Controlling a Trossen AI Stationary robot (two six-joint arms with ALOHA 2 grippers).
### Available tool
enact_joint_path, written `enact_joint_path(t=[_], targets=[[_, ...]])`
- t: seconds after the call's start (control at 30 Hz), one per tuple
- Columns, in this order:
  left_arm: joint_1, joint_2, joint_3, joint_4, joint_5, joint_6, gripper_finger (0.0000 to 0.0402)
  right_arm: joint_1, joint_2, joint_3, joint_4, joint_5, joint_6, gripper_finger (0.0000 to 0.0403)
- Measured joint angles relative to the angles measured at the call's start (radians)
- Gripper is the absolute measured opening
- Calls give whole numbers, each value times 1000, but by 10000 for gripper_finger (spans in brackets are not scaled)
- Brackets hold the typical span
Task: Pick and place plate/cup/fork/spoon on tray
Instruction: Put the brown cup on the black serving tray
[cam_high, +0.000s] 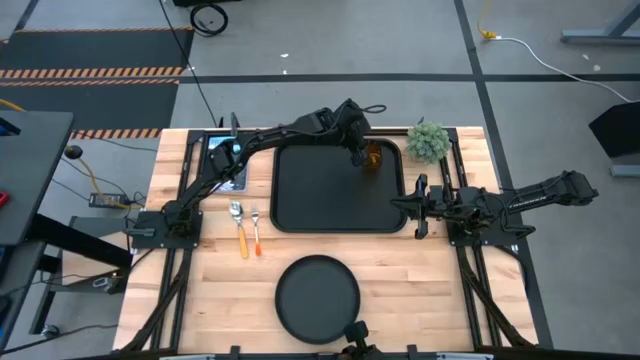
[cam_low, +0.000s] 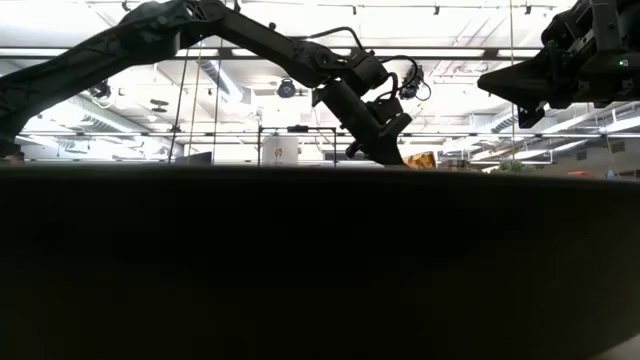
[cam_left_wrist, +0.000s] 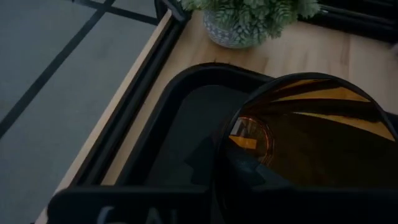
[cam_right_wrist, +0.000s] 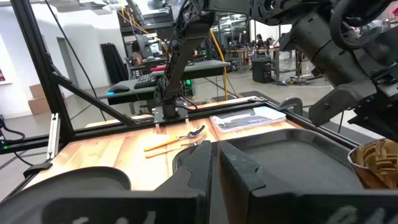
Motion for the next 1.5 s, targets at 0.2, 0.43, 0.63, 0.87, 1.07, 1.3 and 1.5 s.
enact_joint_path(t=[0.2, 0.43, 0.63, 0.87, 1.07, 1.3, 1.5], targets=[[1, 9, 3, -6, 0, -1, 21, 0, 0, 0, 0, 0, 0, 34], [0, 9, 3, -37, 0, -2, 21, 0, 0, 0, 0, 0, 0, 34], [4, 8, 3, -56, -11, 3, 23, 0, 0, 0, 0, 0, 0, 34], [4, 7, 3, -61, -12, 3, 69, 0, 0, 0, 0, 0, 0, 34], [6, 7, 3, -61, -12, 6, 124, 0, 0, 0, 0, 0, 0, 34], [16, -1, 2, -63, -4, 14, 150, 0, 0, 0, 0, 0, 0, 34], [23, -30, 1, -61, 8, 19, 151, 0, 0, 0, 0, 0, 0, 34]])
